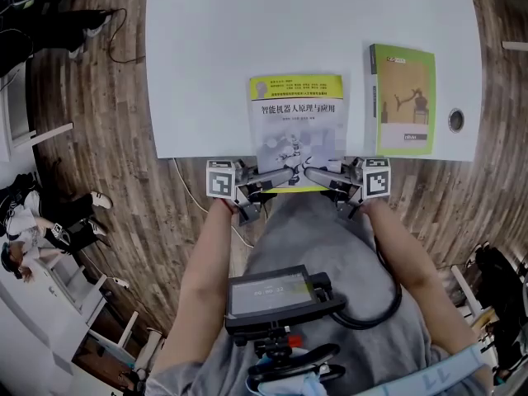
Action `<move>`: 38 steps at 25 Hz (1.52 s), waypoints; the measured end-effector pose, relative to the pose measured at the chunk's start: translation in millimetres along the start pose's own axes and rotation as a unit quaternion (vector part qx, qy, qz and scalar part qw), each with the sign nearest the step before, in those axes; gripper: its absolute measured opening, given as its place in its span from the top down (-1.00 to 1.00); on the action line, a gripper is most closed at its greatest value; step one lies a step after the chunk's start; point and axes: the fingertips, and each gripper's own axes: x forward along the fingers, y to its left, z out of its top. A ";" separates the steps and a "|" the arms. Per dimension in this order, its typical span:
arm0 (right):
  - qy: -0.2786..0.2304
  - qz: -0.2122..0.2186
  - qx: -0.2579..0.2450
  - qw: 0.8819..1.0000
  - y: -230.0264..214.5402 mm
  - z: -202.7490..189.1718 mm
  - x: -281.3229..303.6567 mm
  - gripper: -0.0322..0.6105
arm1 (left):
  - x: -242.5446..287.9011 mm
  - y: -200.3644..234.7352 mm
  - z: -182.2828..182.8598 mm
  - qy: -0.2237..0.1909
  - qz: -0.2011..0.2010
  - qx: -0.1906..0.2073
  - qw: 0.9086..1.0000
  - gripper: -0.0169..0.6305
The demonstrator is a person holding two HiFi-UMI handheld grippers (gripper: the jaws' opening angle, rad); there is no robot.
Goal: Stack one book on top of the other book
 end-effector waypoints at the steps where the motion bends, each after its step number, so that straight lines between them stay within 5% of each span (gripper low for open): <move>1: 0.000 0.001 -0.001 1.000 0.2 -0.1 0.0 0.65 | -0.1 -0.1 -0.1 -0.001 0.000 0.002 1.000 0.70; 27: 0.053 -0.001 -0.061 0.997 60.4 -22.8 -21.6 0.64 | 15.3 -51.8 -39.3 -0.032 -0.005 0.051 0.998 0.69; 38: 0.050 0.027 -0.126 0.990 122.8 5.0 -26.7 0.64 | 36.3 -113.5 -20.1 -0.022 -0.009 0.134 0.991 0.68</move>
